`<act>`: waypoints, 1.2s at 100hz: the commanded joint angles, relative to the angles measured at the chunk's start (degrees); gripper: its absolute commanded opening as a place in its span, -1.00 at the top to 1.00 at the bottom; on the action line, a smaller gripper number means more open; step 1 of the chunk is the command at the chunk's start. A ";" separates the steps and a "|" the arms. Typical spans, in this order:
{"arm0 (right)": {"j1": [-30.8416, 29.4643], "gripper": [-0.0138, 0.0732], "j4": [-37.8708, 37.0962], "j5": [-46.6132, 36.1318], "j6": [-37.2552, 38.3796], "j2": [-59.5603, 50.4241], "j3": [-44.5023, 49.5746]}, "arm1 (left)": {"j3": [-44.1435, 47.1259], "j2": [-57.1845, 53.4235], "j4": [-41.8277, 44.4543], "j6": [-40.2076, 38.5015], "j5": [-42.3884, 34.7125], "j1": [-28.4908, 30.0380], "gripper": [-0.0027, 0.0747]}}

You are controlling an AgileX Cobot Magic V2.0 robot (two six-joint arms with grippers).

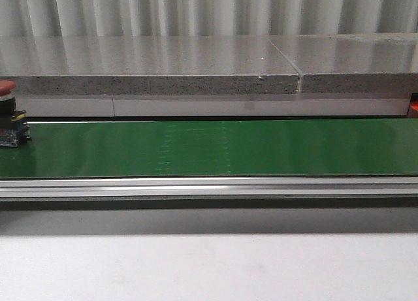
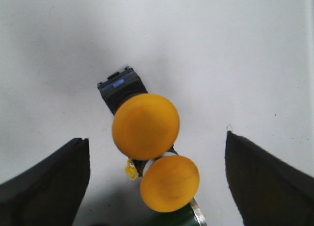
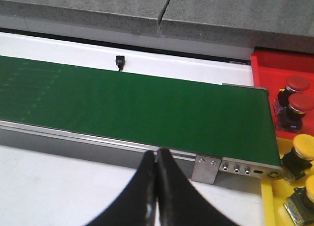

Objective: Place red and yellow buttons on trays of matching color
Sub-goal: 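Move the left gripper down over a yellow button in the cluster, then grasp the yellow button with the left gripper and carry it over the belt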

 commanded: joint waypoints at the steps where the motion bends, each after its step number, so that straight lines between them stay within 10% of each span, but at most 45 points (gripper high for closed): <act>1: 0.08 0.72 0.13 -3.96 -0.57 0.51 -1.35 | -1.83 -2.31 -0.02 -0.71 -1.03 0.50 -0.48; 66: 0.08 0.72 0.18 -3.96 -0.57 0.51 -1.35 | -1.83 0.93 -0.27 0.02 -1.94 0.70 -0.46; 96: 0.08 0.72 0.18 -4.01 -0.57 0.51 -1.35 | -1.83 0.93 -0.27 0.54 -2.41 0.70 0.24; 120: 0.08 0.72 0.18 -4.01 -0.57 0.51 -1.35 | -1.83 0.40 -0.27 2.04 -2.41 0.70 0.31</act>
